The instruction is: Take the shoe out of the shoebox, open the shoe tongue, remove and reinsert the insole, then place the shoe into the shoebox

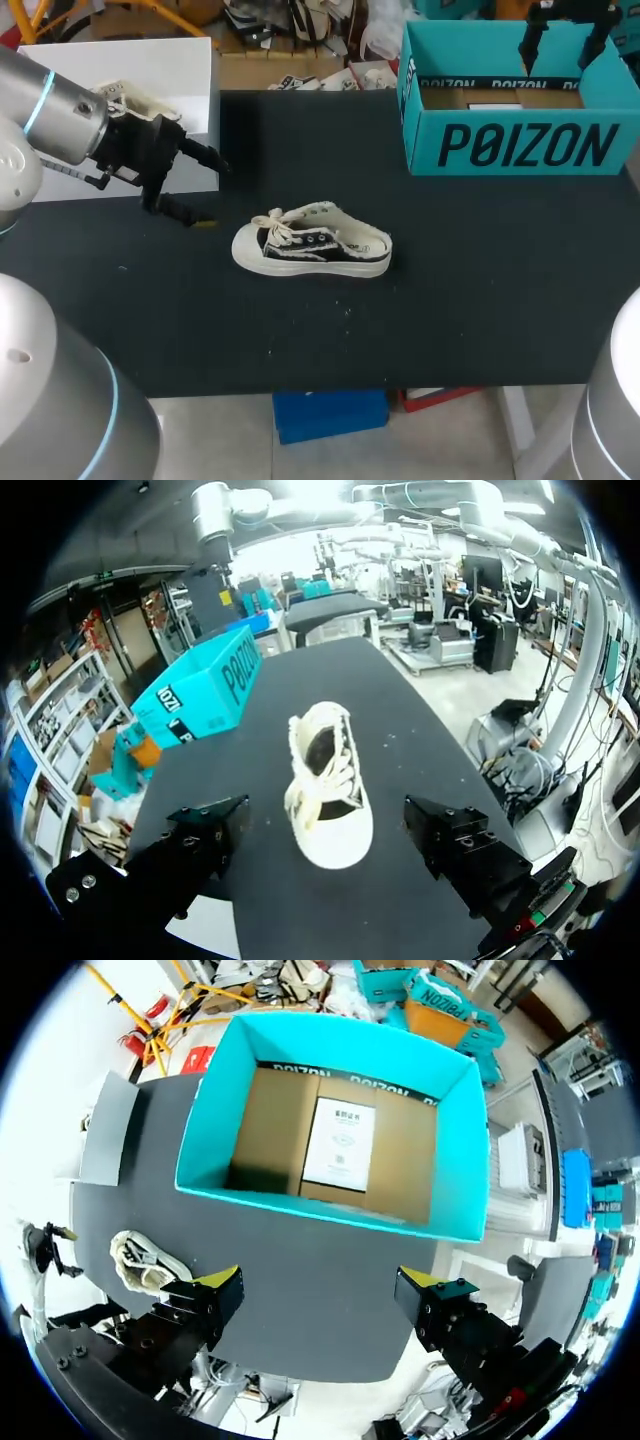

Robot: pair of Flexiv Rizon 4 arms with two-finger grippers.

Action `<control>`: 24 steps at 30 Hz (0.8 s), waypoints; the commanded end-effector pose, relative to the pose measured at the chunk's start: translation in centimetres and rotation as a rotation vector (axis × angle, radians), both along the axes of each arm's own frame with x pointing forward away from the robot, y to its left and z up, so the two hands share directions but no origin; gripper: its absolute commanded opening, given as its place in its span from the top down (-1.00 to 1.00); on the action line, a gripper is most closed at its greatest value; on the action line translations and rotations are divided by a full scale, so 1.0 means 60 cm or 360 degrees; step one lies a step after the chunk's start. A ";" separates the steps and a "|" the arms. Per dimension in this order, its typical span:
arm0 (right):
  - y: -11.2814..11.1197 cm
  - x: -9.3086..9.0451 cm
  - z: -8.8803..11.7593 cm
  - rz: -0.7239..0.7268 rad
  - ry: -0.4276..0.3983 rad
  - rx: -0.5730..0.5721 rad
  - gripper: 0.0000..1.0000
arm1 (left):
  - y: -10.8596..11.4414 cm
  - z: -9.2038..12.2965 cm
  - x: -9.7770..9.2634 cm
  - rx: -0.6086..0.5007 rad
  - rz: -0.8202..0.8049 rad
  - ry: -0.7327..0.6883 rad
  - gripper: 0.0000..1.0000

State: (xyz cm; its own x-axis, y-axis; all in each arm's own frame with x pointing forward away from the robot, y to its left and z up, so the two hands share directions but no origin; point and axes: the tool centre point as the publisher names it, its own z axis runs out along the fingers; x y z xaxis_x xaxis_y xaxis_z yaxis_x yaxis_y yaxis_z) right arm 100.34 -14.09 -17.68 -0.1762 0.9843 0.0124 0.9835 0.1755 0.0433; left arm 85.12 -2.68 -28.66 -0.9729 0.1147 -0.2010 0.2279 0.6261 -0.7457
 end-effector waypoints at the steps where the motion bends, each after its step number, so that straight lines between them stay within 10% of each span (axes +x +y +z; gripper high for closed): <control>1: -0.015 -0.067 0.024 0.1152 -0.0055 0.0011 -1.00 | 0.000 -0.001 -0.002 -0.0001 0.0005 -0.0009 -1.00; 15: -0.015 -0.067 0.024 0.1152 -0.0055 0.0011 -1.00 | 0.000 -0.001 -0.002 -0.0001 0.0005 -0.0009 -1.00; 22: -0.009 -0.122 0.031 0.2253 0.0038 0.0030 -1.00 | 0.000 -0.001 -0.002 -0.0001 0.0005 -0.0009 -1.00; 24: -0.009 -0.122 0.031 0.2253 0.0038 0.0030 -1.00 | 0.000 -0.001 -0.002 -0.0001 0.0005 -0.0009 -1.00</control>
State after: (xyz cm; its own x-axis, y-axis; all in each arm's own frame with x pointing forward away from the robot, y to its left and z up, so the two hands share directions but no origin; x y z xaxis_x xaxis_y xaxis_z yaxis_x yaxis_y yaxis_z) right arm 94.07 -14.24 -16.04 -0.8395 0.5430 0.0220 0.5431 0.8368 0.0697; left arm 85.00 -2.64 -28.61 -0.9729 0.1135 -0.2014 0.2274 0.6270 -0.7450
